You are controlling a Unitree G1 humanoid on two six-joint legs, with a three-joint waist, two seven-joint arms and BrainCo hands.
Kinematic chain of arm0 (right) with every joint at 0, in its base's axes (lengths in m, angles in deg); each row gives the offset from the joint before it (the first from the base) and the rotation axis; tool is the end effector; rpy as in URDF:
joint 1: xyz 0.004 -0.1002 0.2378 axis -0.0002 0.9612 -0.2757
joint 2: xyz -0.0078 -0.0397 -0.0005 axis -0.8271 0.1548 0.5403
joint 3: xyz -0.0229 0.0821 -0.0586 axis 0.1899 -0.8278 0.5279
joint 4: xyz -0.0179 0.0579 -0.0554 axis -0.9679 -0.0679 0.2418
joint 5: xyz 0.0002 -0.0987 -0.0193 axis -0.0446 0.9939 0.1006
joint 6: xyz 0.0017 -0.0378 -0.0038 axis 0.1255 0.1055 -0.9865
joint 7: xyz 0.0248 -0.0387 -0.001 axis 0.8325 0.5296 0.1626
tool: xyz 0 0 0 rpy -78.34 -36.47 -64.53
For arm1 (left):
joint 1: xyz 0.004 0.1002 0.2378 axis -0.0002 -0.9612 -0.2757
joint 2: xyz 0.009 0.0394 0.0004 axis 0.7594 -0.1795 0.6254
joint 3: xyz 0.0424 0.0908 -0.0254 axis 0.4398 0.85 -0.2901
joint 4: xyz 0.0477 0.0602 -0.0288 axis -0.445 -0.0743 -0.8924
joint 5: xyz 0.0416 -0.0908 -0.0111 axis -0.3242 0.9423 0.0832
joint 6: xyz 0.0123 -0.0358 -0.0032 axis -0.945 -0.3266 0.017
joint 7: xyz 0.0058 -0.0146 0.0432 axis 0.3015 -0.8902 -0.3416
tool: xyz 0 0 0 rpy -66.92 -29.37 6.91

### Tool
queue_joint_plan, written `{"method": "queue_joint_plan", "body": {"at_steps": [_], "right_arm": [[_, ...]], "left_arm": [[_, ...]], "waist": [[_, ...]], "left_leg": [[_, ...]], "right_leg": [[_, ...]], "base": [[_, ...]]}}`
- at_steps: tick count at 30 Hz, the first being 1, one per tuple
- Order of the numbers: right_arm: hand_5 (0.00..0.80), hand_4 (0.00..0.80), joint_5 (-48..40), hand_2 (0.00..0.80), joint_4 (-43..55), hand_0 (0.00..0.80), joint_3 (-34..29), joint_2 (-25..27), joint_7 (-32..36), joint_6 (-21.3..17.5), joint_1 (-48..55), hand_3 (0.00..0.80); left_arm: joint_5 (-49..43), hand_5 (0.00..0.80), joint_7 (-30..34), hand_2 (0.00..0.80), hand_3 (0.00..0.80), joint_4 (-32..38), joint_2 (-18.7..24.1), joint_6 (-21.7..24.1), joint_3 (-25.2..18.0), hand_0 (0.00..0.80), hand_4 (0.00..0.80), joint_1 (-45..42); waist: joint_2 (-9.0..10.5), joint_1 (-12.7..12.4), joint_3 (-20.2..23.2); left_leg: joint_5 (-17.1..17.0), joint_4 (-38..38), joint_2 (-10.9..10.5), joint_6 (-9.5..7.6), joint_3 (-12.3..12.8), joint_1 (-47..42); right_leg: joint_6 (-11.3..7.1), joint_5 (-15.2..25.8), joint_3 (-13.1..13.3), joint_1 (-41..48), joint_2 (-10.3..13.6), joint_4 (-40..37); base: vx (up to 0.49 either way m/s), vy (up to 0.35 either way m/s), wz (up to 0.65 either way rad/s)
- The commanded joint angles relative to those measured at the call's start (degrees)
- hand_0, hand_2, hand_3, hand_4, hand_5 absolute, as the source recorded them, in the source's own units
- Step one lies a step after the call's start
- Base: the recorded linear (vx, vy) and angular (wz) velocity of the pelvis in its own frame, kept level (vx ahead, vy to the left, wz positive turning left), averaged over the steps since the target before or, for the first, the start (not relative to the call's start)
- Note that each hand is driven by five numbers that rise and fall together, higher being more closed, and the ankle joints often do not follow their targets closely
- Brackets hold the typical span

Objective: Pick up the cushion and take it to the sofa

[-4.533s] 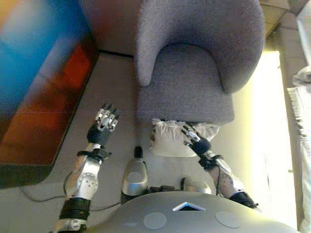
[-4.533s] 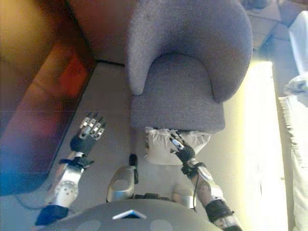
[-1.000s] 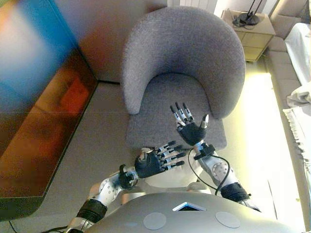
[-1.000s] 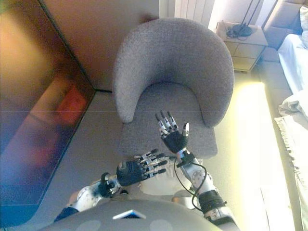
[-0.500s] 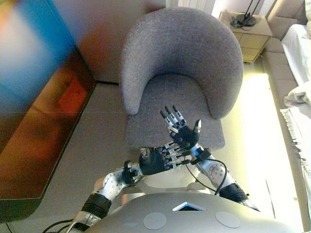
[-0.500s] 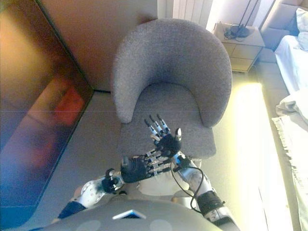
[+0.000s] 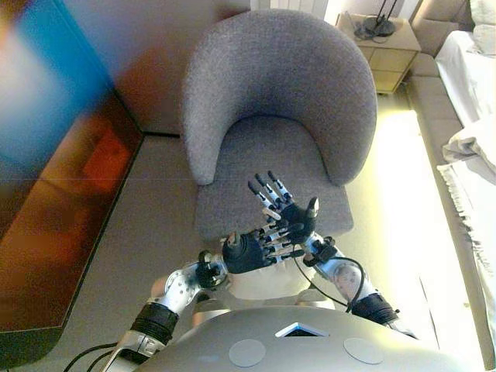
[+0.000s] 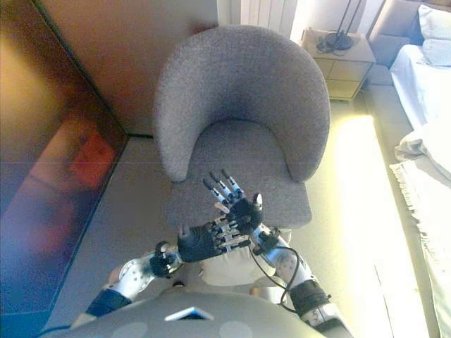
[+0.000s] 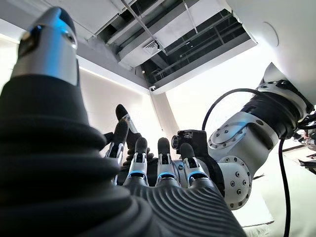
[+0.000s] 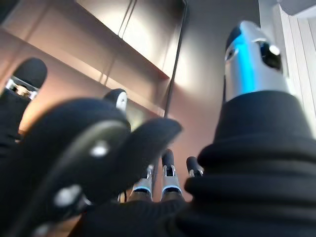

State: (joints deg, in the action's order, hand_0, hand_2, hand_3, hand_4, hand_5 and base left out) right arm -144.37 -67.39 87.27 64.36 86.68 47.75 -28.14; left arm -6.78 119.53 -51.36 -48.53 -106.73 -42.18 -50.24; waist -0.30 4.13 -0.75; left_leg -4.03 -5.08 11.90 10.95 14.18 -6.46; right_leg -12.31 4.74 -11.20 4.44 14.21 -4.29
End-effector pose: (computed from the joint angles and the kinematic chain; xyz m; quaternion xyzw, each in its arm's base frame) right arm 0.1475 -0.1205 -0.0370 0.6172 0.1350 0.3816 0.6746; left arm 0.1257 0.1387 -0.0422 -0.5337 0.2492 -0.5167 0.6213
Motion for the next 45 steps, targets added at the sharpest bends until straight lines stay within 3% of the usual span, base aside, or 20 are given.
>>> {"method": "queue_joint_plan", "body": {"at_steps": [1, 11, 24, 33, 35, 38, 39, 45], "right_arm": [[0.000, 0.000, 0.9, 0.000, 5.5, 0.000, 1.1, 0.3, 4.2, 1.2, -0.3, 0.000], [0.000, 0.000, 2.1, 0.000, 6.3, 0.000, 0.5, 0.8, 4.9, 3.1, 0.5, 0.000], [0.000, 0.000, 2.8, 0.000, 5.0, 0.000, -3.1, 0.8, 4.7, 5.8, 1.5, 0.000], [0.000, 0.000, 4.0, 0.000, 3.5, 0.000, -5.0, 0.3, 5.1, 6.1, 1.7, 0.000], [0.000, 0.000, 4.2, 0.000, 3.1, 0.000, -5.1, 0.3, 3.3, 4.1, 1.8, 0.000], [0.000, 0.000, 5.2, 0.000, 2.5, 0.000, -5.5, 0.1, -2.2, -0.5, 1.8, 0.000], [0.000, 0.000, 5.9, 0.000, 2.1, 0.000, -6.0, 0.3, -5.2, -2.9, 1.7, 0.000], [0.000, 0.000, 8.6, 0.000, -1.5, 0.000, -10.0, 1.0, -12.4, -10.1, 0.6, 0.000]], "left_arm": [[4.9, 0.000, -0.4, 0.000, 0.000, 3.7, -1.3, 3.0, -2.1, 0.000, 0.000, 4.8], [5.0, 0.000, -4.1, 0.000, 0.000, 3.6, -0.3, 6.5, -6.0, 0.000, 0.000, 6.2], [6.6, 0.000, -7.2, 0.000, 0.000, 4.2, 2.8, 13.0, -15.2, 0.000, 0.000, 7.2], [8.6, 0.000, -6.9, 0.000, 0.000, 3.5, 1.3, 11.5, -18.1, 0.000, 0.000, 6.5], [8.0, 0.000, -9.3, 0.000, 0.000, 3.4, 0.7, 12.2, -18.1, 0.000, 0.000, 6.4], [1.4, 0.000, -14.5, 0.000, 0.000, 3.2, 1.3, 19.4, -16.8, 0.000, 0.000, 5.4], [-1.1, 0.000, -19.4, 0.000, 0.000, 3.0, 2.2, 23.4, -15.9, 0.000, 0.000, 4.3], [-10.5, 0.000, -30.8, 0.000, 0.000, -1.9, 3.1, 30.7, -17.4, 0.000, 0.000, 1.0]], "waist": [[-1.05, 0.3, -0.5], [-1.15, 0.4, 0.3], [-1.87, 0.2, 0.9], [-2.02, 0.0, 1.1], [-1.87, -0.2, 1.1], [-1.74, -0.7, 0.7], [-1.72, -0.9, 0.4], [-1.01, -2.4, -1.2]], "left_leg": [[1.1, 1.2, 2.0, -2.17, 1.9, 0.7], [1.0, 1.0, 1.8, -2.18, 1.7, 0.5], [0.7, 1.1, 1.5, -2.29, 1.5, 0.5], [0.8, 1.3, 1.1, -2.38, 1.3, 0.6], [0.9, 1.4, 1.0, -2.38, 1.1, 0.7], [1.0, 1.6, 1.0, -2.40, 0.8, 0.8], [0.9, 1.7, 1.0, -2.37, 0.6, 0.9], [0.6, 2.0, 1.1, -2.50, -0.2, 2.2]], "right_leg": [[-1.69, 1.1, -0.9, -3.1, 1.5, 1.7], [-1.57, 1.0, -0.9, -2.6, 1.3, 1.2], [-1.36, 0.9, -0.9, -2.0, 1.3, 0.9], [-1.14, 0.5, -0.9, -1.8, 1.5, 1.1], [-1.11, 0.4, -1.1, -1.7, 1.6, 1.2], [-1.06, 0.5, -1.3, -1.6, 1.6, 1.2], [-0.98, 0.6, -1.4, -1.6, 1.5, 1.1], [-0.44, 0.7, -2.3, -1.7, 1.1, 0.9]], "base": [[0.000, 0.000, 0.00], [0.002, 0.006, -0.06], [0.000, 0.000, 0.00], [0.001, 0.007, 0.00], [0.000, 0.000, 0.00], [0.000, 0.000, 0.00], [0.000, 0.000, 0.00], [-0.046, -0.028, 0.02]]}}
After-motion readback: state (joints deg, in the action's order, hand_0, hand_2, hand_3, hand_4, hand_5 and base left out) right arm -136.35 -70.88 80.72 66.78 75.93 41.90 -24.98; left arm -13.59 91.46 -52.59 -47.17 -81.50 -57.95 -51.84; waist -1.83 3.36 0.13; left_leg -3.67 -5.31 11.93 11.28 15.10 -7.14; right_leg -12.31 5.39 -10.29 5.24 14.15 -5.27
